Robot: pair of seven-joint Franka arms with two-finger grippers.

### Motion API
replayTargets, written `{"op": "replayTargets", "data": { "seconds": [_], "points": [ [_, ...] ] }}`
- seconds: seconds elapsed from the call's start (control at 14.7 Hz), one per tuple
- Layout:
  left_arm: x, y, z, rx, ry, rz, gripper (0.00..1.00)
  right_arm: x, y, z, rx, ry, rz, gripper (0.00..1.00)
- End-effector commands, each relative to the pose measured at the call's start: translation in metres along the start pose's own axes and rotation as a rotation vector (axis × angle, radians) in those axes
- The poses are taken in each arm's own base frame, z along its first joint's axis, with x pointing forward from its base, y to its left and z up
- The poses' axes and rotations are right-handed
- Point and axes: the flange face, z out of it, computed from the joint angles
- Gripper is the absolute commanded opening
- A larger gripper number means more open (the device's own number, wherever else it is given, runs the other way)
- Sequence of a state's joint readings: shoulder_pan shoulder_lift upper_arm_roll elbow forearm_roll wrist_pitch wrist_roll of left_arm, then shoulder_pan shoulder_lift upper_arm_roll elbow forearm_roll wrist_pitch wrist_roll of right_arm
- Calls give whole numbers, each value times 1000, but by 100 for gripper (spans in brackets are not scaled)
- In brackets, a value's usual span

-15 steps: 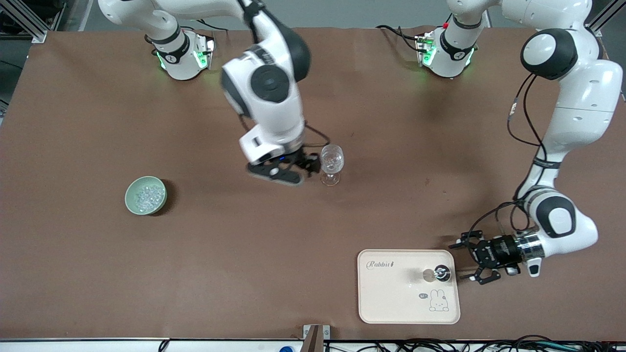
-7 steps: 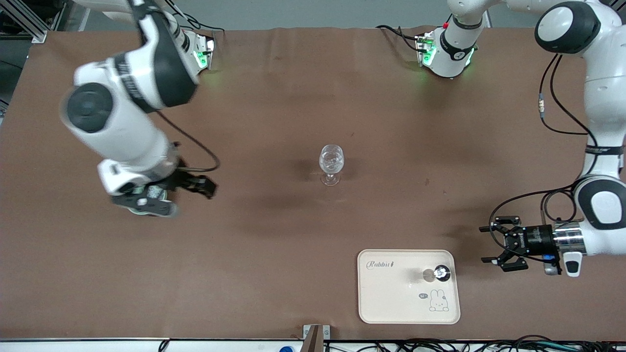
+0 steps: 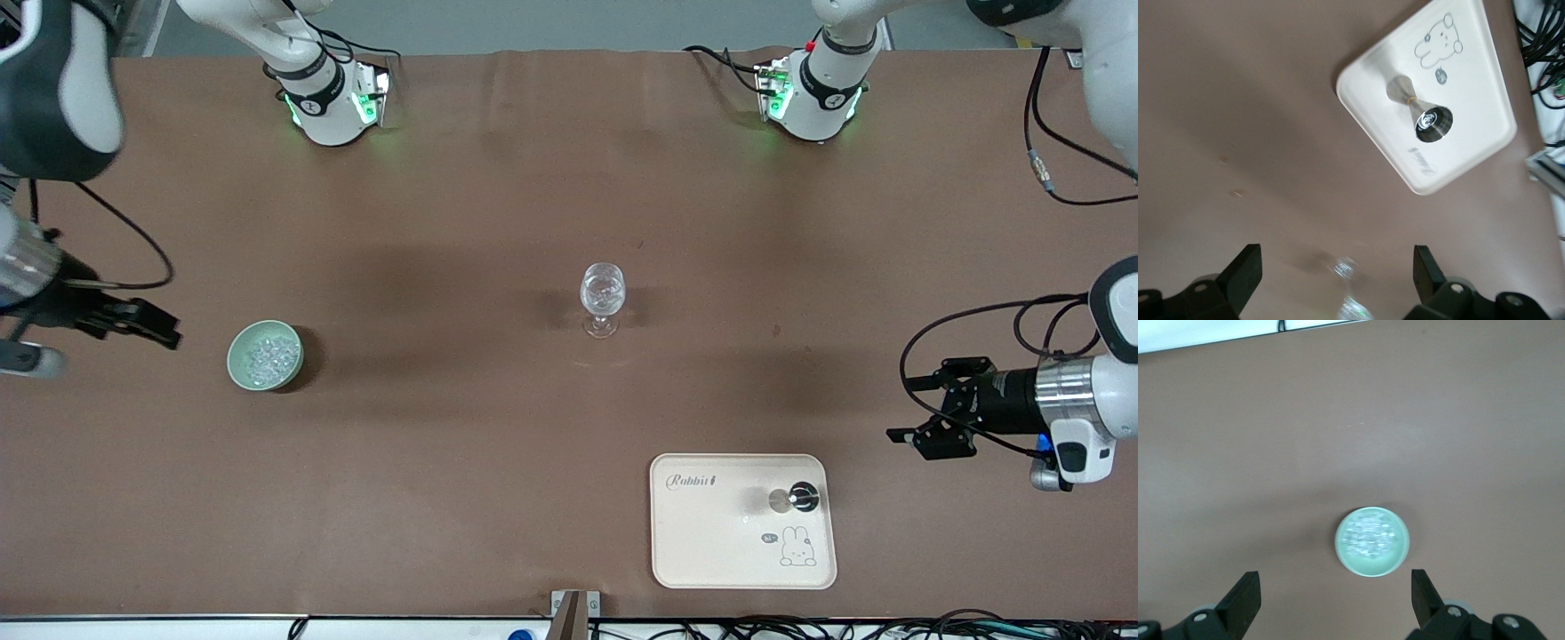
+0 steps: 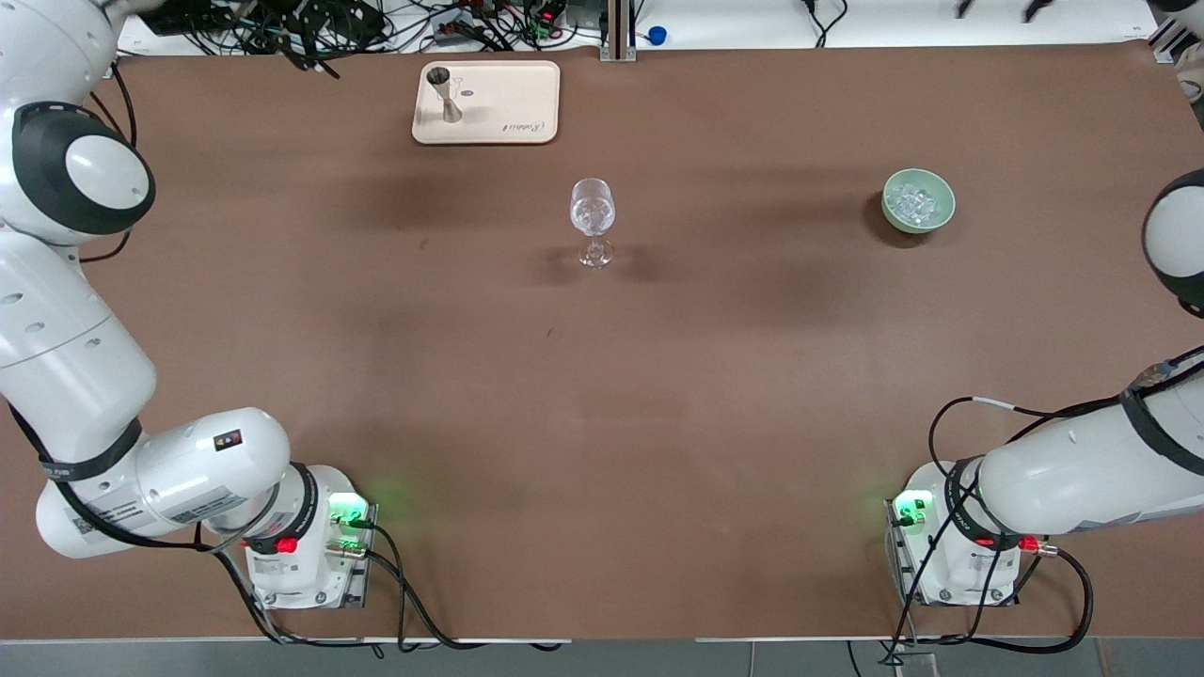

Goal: Pour wine and add ice with both arms

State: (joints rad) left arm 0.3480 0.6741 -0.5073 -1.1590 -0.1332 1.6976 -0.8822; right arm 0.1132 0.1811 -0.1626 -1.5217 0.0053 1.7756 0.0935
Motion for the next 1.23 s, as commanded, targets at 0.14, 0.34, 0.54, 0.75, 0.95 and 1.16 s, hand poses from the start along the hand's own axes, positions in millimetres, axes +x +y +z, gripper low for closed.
{"op": "replayTargets", "data": {
  "seconds": [0.14, 0.34, 0.54, 0.75, 0.95, 1.16],
  "points": [
    [-86, 30, -34, 179, 234, 170, 100, -35, 21, -35, 3, -40, -31, 99],
    [-114, 37, -55, 190, 276, 313, 100, -56, 25, -57, 9, -68, -32, 99],
    [-132, 33, -75, 215, 290, 377, 100, -68, 28, -65, 15, -64, -59, 99],
    [-166, 35, -99, 287, 383, 515, 100, -72, 34, -69, 16, -71, -73, 99],
    [-196, 19, -124, 361, 445, 618, 100, -67, 44, -75, 13, -55, -63, 99],
    [-214, -5, -138, 424, 446, 739, 100, -60, 55, -90, 10, -20, -68, 100]
  ]
}}
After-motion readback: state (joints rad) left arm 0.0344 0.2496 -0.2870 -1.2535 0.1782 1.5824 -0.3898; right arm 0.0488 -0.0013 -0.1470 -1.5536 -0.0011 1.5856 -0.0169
